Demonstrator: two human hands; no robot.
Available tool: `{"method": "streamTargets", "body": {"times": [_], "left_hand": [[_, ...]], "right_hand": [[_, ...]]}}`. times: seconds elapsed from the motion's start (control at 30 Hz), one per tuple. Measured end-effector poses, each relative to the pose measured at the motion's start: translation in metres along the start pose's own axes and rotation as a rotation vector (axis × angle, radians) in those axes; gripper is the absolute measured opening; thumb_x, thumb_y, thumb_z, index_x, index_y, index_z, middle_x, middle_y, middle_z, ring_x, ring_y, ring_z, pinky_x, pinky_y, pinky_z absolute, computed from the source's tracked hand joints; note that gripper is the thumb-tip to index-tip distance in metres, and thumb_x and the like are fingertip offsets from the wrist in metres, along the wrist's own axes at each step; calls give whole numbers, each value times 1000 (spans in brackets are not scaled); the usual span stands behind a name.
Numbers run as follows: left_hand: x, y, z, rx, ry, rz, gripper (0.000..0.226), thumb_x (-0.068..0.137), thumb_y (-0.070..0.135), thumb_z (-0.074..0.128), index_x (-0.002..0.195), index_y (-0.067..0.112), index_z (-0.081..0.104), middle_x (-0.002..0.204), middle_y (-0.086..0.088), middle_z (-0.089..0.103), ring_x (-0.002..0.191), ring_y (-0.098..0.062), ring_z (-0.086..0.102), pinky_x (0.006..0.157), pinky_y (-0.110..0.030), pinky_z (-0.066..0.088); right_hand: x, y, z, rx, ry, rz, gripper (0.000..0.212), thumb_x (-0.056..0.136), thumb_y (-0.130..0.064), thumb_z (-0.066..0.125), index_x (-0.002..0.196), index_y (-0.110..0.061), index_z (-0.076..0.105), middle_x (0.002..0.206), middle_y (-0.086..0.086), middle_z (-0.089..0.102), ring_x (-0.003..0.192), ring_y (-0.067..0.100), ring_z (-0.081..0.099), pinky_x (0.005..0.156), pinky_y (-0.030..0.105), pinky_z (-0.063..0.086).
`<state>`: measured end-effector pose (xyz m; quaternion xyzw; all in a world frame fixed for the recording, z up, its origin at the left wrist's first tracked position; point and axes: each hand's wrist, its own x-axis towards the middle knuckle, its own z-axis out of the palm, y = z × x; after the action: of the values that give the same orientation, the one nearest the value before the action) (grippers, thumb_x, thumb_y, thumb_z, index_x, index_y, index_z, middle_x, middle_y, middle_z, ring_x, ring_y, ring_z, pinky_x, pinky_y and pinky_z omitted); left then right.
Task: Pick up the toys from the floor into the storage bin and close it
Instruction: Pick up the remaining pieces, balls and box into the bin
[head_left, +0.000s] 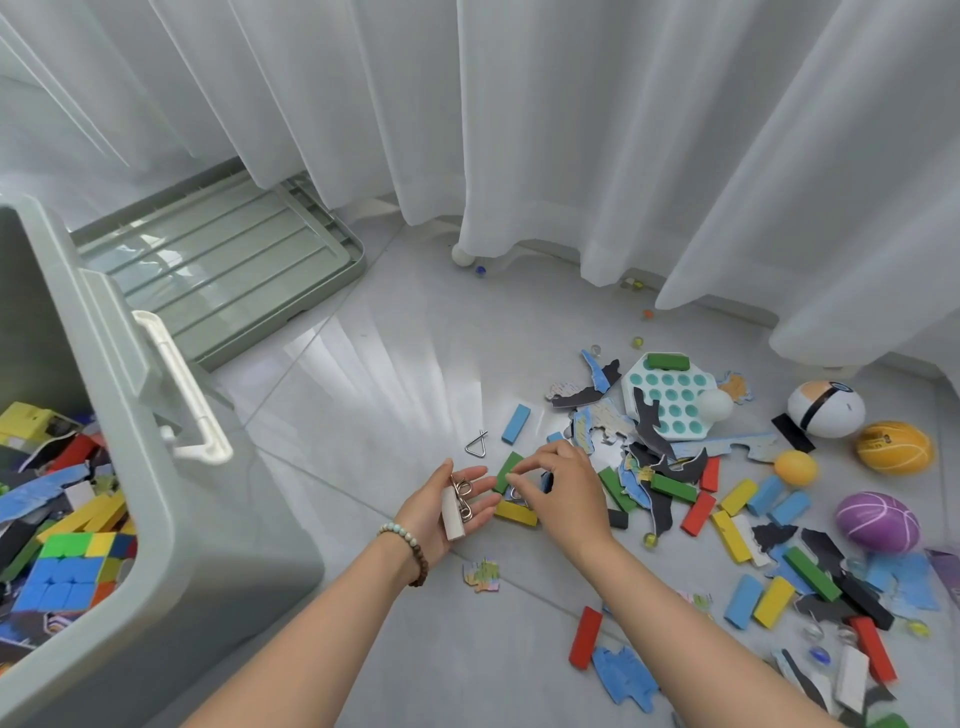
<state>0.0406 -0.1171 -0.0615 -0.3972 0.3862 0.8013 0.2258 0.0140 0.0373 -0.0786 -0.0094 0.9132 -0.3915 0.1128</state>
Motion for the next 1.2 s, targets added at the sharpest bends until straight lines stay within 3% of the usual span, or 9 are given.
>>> {"method": "streamTargets", "body": {"times": [0.17,0.33,0.5,0.73,0.9,1.07,1.2], "left_hand": [[-3,4,-8,-8,44,23,38,101,32,34,95,6,62,96,-9,66,81,-21,66,57,-24,58],[-5,3,-16,-38,60,5,37,101,31,34,95,5,61,97,-10,65,85,-22,63,55,-24,58],[-6,2,-14,-45,48,-17,37,100,30,35,95,5,62,96,-10,65,85,-23,63,56,-25,58],[-4,2,-17,-64,56,-9,34,100,28,37,95,5,62,96,-10,65,85,-23,63,56,-25,58],[-5,0,-21,-56,69,-15,34,100,28,37,96,4,62,97,-11,66,85,-23,64,56,-24,58],[-6,1,-17,-64,35,-36,36,100,29,36,97,4,61,98,-11,65,86,-24,64,59,-27,58],[-7,3,-9,-102,-34,-50,39,100,32,34,103,2,58,90,-14,70,70,-24,71,61,-31,58]], "right_hand": [[-2,11,-2,-262,-103,-3,23,81,-40,68,101,-28,69,101,-11,63,102,13,48,85,26,37],[-4,15,-4,-146,-47,59,15,82,-40,68,91,-30,73,85,-8,67,88,11,49,70,26,37],[2,15,-3,-135,-60,138,18,79,-43,70,90,-28,72,87,-5,68,88,16,59,79,31,49],[3,17,-3,-95,-103,208,15,71,-33,79,78,-30,66,82,-7,68,87,17,62,83,35,50],[7,12,-10,174,-119,324,14,71,-24,81,79,-19,70,74,-3,67,74,13,62,71,27,52],[15,-13,-21,530,-76,373,14,73,-17,79,81,-14,69,78,2,67,75,12,62,63,14,46],[14,-46,-17,716,-189,368,19,74,-12,78,90,-5,70,79,2,68,72,8,63,57,4,45]]}}
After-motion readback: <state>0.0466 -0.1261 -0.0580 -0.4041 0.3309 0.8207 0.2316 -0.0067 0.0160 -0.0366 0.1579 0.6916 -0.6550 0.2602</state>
